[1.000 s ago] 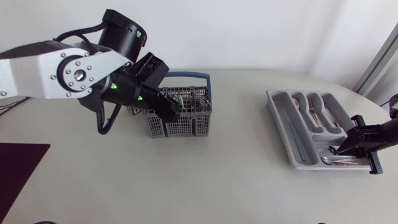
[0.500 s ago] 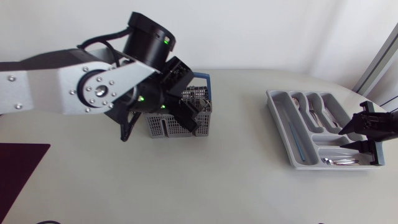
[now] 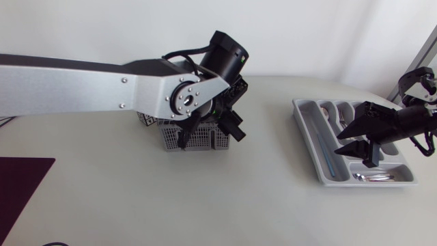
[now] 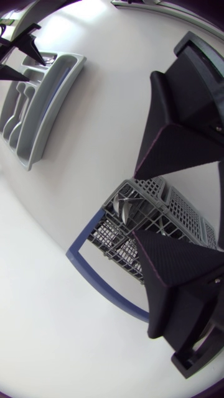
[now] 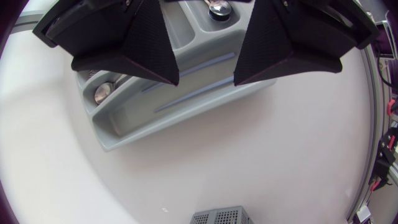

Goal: Transfer all utensils from the basket to the drawer tray.

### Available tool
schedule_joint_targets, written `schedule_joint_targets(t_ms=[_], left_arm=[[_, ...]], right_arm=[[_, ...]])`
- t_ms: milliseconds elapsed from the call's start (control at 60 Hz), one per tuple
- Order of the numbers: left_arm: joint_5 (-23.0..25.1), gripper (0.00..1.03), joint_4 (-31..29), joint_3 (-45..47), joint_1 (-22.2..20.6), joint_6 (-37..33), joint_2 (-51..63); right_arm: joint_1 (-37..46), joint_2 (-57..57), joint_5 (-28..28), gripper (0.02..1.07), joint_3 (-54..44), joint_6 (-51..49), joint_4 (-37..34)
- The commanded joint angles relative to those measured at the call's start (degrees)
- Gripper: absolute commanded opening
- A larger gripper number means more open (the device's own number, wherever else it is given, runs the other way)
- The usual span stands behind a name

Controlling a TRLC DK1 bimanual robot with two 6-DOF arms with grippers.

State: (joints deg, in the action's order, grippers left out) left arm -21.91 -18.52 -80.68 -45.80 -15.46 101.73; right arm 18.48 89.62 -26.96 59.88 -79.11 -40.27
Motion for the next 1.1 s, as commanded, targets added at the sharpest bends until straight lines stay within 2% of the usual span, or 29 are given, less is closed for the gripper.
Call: schedule_joint_targets(t_ms=[0, 167, 567, 733, 1083], left_arm=[[-1.82, 0.50, -0.90, -2.20, -0.78, -0.27, 2.77], [-4.02, 0.42, -3.98, -6.33, -1.48, 0.08, 5.49], [-6.21, 0.33, -18.48, -19.60, -2.80, 4.83, 13.23], [-7.44, 0.33, -19.62, -19.69, -2.98, 5.80, 14.37], [-9.29, 0.21, -19.62, -18.90, -1.92, 6.67, 16.57]], right_arm=[[-1.25, -0.94, -1.25, 0.68, -0.81, 4.14, -0.69], [-2.48, -0.94, -2.57, 0.68, -2.13, 5.90, 0.63], [-2.84, -1.12, -2.57, 0.68, -4.42, 5.90, 1.86], [-3.10, -1.38, -2.57, 0.68, -5.12, 5.81, 1.95], [-4.07, -1.65, -2.57, 0.68, -5.91, 5.81, 1.95]])
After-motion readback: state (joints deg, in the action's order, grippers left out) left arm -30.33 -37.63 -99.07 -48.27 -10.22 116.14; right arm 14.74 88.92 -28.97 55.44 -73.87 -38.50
